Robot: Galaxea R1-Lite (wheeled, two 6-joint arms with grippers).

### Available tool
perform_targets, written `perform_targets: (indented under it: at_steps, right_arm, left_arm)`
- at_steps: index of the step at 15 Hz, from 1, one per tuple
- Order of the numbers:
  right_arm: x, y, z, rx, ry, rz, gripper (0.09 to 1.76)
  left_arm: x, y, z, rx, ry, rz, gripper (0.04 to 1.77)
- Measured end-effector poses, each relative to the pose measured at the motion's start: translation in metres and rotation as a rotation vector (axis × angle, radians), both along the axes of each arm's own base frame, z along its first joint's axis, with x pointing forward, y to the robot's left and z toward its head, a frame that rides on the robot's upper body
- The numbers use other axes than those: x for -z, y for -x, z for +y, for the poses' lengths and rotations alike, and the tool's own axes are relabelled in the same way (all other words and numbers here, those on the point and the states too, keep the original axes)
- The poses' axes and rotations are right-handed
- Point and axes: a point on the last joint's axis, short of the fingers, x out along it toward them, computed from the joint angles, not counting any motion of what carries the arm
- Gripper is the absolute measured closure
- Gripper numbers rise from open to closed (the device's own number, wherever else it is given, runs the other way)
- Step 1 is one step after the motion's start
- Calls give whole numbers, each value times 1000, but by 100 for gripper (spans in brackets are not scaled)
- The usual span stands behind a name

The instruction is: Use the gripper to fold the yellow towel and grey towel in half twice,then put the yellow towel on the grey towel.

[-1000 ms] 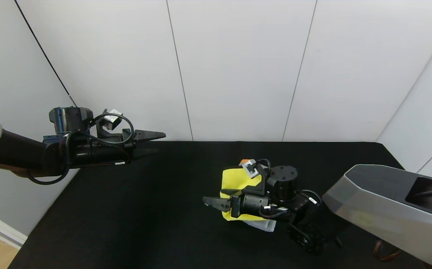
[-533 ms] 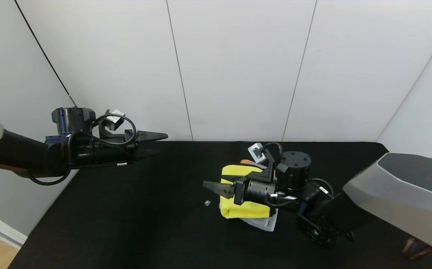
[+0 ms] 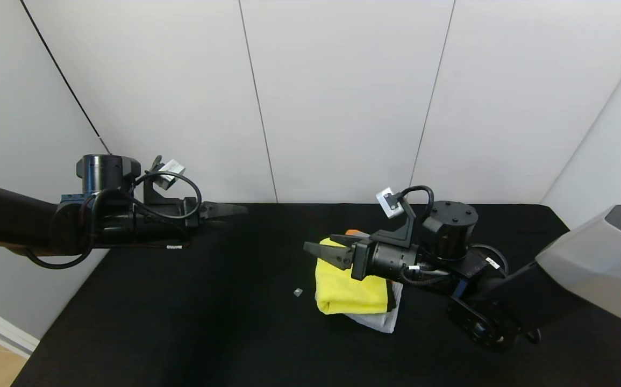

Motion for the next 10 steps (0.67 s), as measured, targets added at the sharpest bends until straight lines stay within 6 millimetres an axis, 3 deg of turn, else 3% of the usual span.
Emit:
perform_targets:
  at_steps: [6, 10]
  right_arm:
    - [-16, 13, -9, 3, -9, -15, 15]
    - [-21, 28, -17, 41, 1, -7, 15]
  left_arm:
    - [-11, 23, -31, -287, -452, -75, 9]
    - [-15, 46, -47, -587, -720, -74, 9]
